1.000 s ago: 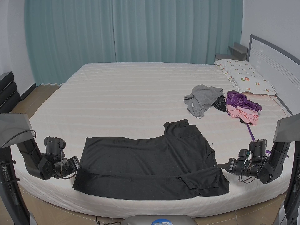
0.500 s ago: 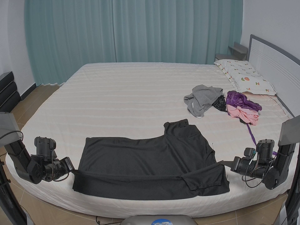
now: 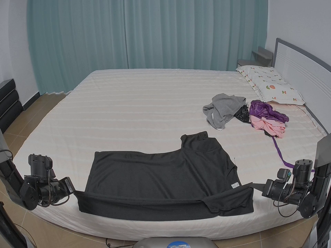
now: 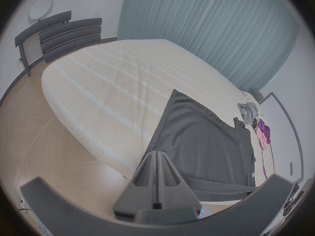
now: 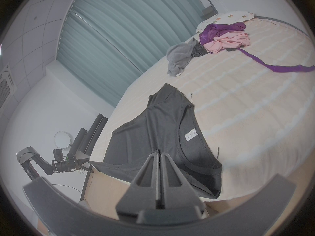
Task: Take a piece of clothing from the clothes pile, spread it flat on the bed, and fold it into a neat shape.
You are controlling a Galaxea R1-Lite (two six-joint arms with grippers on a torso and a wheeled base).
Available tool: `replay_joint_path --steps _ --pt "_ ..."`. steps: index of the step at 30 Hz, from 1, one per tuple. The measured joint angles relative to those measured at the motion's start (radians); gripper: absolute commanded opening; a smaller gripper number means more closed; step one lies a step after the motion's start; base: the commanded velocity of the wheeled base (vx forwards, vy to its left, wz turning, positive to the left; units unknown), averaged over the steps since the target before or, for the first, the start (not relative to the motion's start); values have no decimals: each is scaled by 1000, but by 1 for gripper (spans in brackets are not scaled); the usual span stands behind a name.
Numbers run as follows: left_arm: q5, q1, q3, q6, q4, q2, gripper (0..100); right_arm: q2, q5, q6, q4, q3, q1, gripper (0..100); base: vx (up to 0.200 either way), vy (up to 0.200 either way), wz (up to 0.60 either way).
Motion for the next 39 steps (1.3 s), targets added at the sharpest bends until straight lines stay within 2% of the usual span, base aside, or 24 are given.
replay_joint_path --steps 11,18,26,39 --pt "-3 9 65 24 1 -89 0 -75 2 2 47 13 5 0 0 0 0" --pt "-4 10 86 31 0 -105 0 -180 -1 -9 232 14 5 0 0 0 0" --pt "-5 12 127 74 0 -114 0 -263 -4 -83 389 14 1 0 0 0 0" --pt "-8 12 102 79 -5 -75 0 -298 -7 -96 406 -4 2 0 0 0 0"
